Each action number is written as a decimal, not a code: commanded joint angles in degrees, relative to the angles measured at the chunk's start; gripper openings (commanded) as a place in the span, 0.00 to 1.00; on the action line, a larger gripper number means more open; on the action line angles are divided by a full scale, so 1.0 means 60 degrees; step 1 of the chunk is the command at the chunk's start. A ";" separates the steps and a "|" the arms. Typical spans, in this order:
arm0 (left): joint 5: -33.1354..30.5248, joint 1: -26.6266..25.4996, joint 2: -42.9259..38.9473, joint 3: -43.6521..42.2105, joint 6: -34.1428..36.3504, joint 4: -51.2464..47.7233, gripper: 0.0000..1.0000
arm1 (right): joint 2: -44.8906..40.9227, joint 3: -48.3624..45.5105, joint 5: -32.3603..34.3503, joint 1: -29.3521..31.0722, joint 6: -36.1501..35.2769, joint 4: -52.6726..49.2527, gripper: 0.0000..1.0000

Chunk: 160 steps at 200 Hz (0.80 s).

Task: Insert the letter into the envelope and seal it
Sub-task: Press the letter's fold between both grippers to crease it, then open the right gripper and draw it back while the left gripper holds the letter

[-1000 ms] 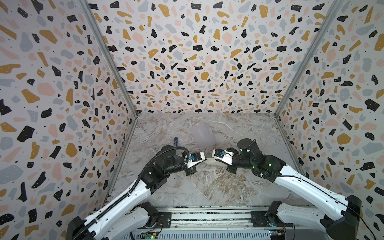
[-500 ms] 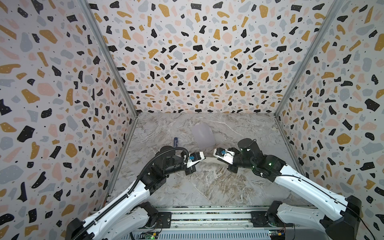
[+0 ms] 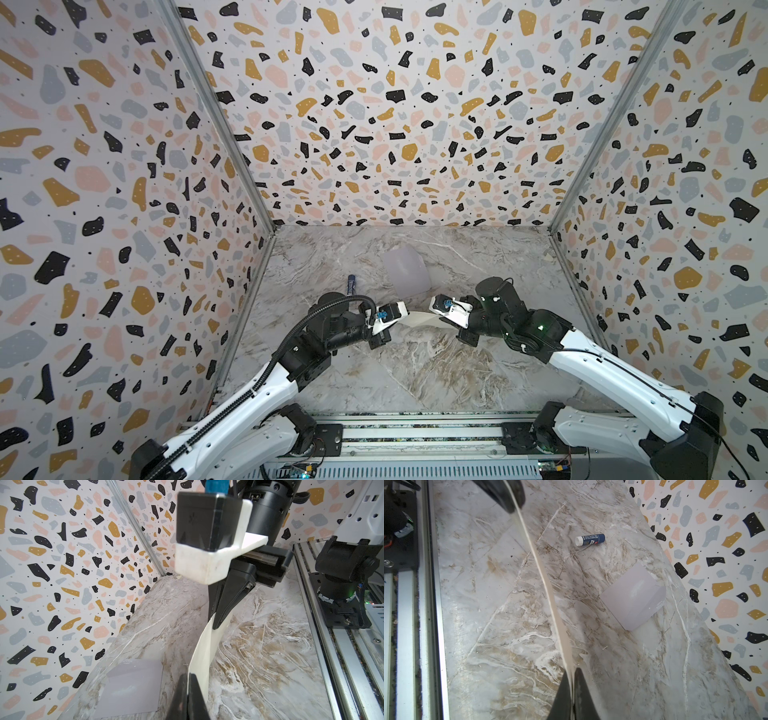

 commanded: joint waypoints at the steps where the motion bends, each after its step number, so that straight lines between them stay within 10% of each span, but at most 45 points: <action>1: -0.0165 -0.0043 -0.0181 -0.0102 0.0042 0.0189 0.00 | -0.0146 0.0029 0.0155 -0.0049 0.0089 -0.0346 0.00; 43: -0.0313 -0.0043 -0.0259 -0.0060 0.0065 0.0089 0.00 | -0.0129 0.0048 0.0539 -0.0064 0.0105 -0.0496 0.14; 87: -0.0428 -0.0043 -0.0371 -0.0086 0.0069 0.0058 0.00 | -0.0131 -0.0018 0.0788 -0.0152 0.0089 -0.0736 0.00; 127: -0.0464 -0.0043 -0.0396 -0.0064 0.0054 0.0043 0.00 | -0.0138 -0.0036 0.1112 -0.0152 0.0122 -0.0752 0.17; 160: -0.0539 -0.0043 -0.0441 -0.0072 0.0032 0.0014 0.00 | -0.0170 -0.0167 0.1428 -0.0196 0.0100 -0.0819 0.07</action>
